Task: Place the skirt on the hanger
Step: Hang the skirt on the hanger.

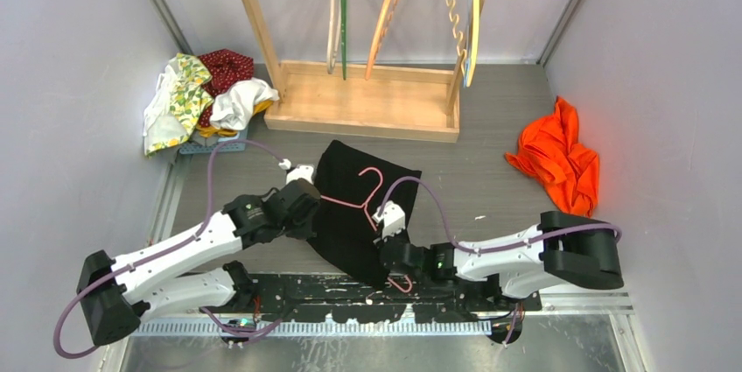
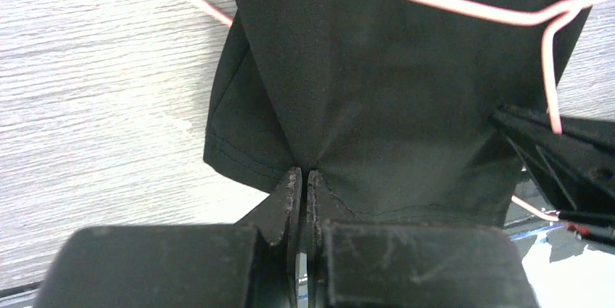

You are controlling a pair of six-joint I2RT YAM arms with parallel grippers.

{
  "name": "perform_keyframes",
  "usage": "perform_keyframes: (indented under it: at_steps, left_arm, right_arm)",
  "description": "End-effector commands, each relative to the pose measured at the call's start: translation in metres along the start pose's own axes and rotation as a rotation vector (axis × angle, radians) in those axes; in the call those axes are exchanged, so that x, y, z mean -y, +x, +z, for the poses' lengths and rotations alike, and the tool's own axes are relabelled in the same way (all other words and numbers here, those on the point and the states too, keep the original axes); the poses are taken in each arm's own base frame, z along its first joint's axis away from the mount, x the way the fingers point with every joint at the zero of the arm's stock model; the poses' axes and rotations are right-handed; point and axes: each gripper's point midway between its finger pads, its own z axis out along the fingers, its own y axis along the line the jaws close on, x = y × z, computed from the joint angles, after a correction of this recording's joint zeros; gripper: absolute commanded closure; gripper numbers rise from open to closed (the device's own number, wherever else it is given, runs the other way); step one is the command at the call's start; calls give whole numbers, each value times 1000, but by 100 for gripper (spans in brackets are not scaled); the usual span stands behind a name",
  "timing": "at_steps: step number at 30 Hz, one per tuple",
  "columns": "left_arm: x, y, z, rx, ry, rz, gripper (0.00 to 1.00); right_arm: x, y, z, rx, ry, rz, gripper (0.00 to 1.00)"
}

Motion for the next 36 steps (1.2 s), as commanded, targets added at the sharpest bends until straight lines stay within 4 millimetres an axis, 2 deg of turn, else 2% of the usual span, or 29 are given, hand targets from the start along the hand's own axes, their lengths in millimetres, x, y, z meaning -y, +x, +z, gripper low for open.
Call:
perform_keyframes:
  at_steps: [1, 10, 14, 21, 24, 26, 29, 36]
  left_arm:
    - [-13, -4, -10, 30, -22, -9, 100]
    - [-33, 8, -7, 2, -77, -24, 100]
    - [-40, 11, -3, -7, -112, -37, 100]
    - [-49, 6, -5, 21, -151, -64, 100]
    - [-51, 5, -2, 15, -156, -68, 100]
    - [-52, 5, 0, 11, -163, -68, 100]
    - [-55, 4, 4, 4, -175, -71, 100]
    - [-59, 2, 8, 0, -186, -77, 100]
  right_arm:
    - [-7, -30, 6, 42, -25, 20, 99]
    - [-5, -38, 26, 19, -23, -8, 99]
    - [5, -41, 30, 8, 6, -16, 99]
    - [36, -52, 39, -17, 82, -31, 99]
    - [40, -57, 42, -12, 81, -39, 99]
    - [36, -59, 44, -15, 57, -44, 99]
    - [31, -65, 43, -7, 33, -57, 99]
    - [35, -87, 30, 23, 48, -108, 99]
